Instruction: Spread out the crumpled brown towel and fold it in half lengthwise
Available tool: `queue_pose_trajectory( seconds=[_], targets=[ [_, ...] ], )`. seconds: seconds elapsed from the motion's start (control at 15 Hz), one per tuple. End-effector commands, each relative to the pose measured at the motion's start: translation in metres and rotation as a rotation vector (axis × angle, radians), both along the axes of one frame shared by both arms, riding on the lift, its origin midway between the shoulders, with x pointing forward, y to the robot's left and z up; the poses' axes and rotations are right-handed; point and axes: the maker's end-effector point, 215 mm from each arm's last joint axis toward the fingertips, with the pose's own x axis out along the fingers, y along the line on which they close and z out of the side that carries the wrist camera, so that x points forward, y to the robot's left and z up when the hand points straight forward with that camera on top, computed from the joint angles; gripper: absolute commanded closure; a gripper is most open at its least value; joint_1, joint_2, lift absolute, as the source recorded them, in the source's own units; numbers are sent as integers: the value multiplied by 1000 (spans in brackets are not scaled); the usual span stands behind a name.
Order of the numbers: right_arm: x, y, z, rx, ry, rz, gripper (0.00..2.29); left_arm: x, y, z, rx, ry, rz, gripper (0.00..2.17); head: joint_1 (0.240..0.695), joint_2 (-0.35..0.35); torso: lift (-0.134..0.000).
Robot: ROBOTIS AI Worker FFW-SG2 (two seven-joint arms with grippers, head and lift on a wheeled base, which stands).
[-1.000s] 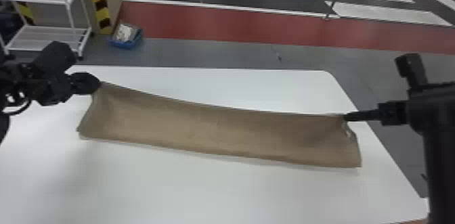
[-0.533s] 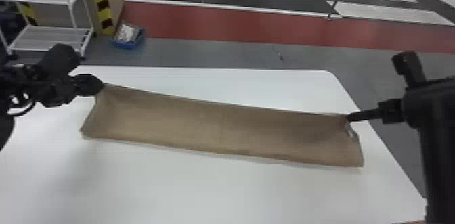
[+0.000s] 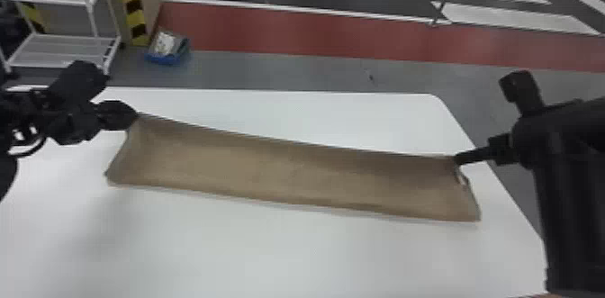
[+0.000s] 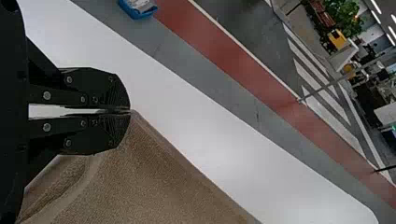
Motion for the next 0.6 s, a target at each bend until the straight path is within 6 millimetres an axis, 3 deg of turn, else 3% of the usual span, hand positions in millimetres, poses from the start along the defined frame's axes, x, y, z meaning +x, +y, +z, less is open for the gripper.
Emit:
queue_pose_trajectory(
  seconds=[0.0,0.27,0.53],
  targets=[
    [-5,-1,-7,-6,15,-9,63,-2,-4,-3,0,3,-6,1075,695,-213,-124],
    [-10,-11,-11,-24,18,-35,73,-3,-7,-4,-1,3,-12,1075,695,-225,-124],
    [-11,-36,-7,-114,13,-98,80,-3,-8,-5,2,3,-16,1075,695,-242,-124]
  ],
)
